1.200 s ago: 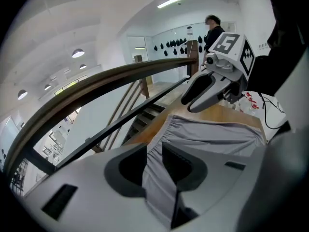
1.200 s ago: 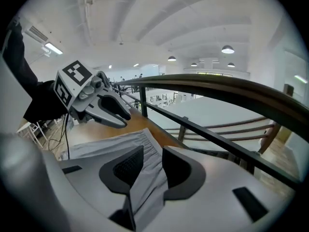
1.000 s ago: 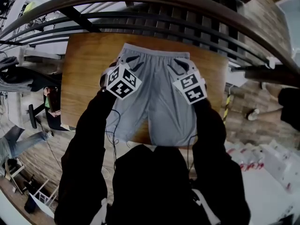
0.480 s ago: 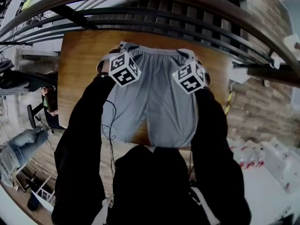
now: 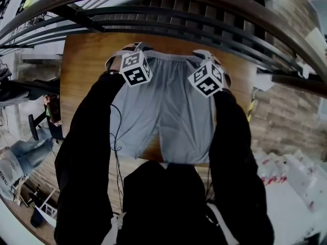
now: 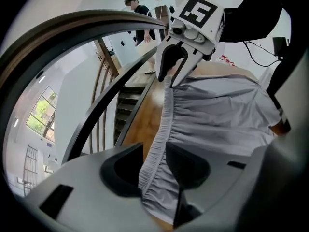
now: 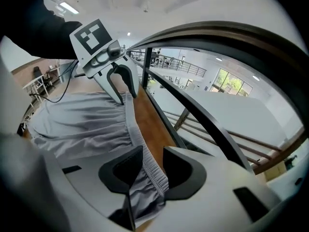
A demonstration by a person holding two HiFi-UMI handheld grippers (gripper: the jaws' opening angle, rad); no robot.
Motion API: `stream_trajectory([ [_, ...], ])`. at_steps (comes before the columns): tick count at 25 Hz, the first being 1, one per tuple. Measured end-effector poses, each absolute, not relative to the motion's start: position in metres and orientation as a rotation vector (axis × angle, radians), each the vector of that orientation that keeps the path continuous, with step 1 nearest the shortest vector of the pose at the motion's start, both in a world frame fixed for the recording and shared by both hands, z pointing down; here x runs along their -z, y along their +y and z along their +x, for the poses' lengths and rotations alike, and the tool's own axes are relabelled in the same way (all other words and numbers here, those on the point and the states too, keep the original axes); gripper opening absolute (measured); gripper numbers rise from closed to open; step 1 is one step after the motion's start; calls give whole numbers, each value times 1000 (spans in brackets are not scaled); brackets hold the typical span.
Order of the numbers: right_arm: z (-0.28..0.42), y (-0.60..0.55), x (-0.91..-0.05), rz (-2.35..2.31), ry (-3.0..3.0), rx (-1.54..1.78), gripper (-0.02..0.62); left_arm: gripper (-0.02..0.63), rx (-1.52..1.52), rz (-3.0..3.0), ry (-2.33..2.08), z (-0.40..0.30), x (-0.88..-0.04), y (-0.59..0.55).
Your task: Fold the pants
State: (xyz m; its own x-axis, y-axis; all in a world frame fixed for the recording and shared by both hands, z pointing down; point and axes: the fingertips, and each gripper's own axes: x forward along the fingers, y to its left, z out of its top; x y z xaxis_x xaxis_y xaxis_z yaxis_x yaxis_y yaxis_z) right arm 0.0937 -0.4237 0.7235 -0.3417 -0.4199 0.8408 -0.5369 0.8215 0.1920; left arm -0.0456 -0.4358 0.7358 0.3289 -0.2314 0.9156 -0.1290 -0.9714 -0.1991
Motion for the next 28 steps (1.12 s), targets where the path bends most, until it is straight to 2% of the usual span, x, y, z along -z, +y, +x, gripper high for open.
stream_trajectory([
  [7,104,-431,-759,690,-1929,-118,114,143,1789,-2482,299,-53,-765,-452],
  [21,108,-421,-757,528,-1946,-149,133,147,1797,-2601,93,-49,-763,-445],
  [28,107,-413,-763,463,-1930,-171,133,147,1898,-2558,-31,-54,-771,-438],
])
